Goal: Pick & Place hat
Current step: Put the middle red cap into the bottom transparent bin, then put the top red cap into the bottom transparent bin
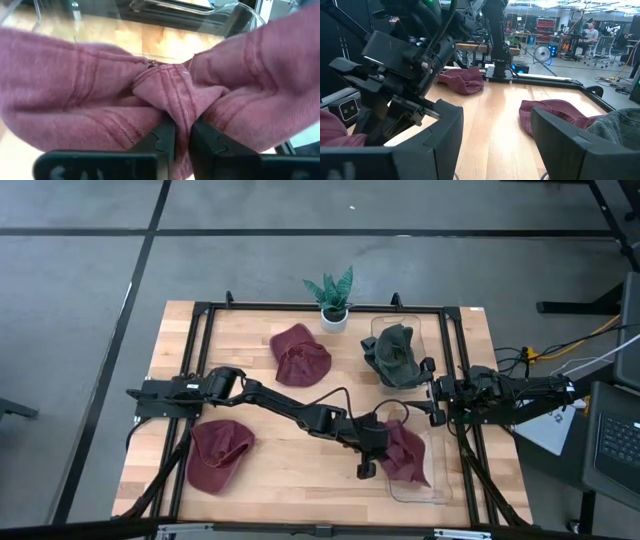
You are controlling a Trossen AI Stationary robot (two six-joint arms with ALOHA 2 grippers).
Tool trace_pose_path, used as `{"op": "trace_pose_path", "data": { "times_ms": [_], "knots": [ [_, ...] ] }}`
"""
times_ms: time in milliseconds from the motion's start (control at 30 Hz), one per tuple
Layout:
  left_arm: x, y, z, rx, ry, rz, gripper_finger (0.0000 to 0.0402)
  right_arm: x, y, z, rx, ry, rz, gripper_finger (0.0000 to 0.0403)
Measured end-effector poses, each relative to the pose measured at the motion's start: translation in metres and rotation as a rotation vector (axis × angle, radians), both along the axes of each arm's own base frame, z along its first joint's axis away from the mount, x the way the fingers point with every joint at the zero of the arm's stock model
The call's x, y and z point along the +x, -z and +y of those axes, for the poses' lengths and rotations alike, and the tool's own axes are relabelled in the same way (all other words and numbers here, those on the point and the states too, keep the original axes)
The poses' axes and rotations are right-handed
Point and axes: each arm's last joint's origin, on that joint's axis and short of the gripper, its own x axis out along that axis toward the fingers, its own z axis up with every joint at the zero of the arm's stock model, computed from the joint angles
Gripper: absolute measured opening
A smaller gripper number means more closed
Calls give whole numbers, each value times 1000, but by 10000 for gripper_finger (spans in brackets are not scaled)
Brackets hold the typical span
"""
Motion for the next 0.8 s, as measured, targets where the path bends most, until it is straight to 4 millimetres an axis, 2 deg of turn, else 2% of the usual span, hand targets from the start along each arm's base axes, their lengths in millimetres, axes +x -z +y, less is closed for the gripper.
{"op": "trace_pose_path", "data": {
  "times_ms": [300, 567, 667, 800],
  "knots": [
    [0, -1, -2, -87, 43, 16, 127, 0, 0, 0, 0, 0, 0, 229],
    [1, -7, 9, -161, -16, 25, 216, 0, 0, 0, 0, 0, 0, 229],
    [0, -17, 15, -164, -19, 24, 233, 0, 0, 0, 0, 0, 0, 229],
    [-8, -34, 23, -103, -34, 33, 236, 0, 0, 0, 0, 0, 0, 229]
  ]
}}
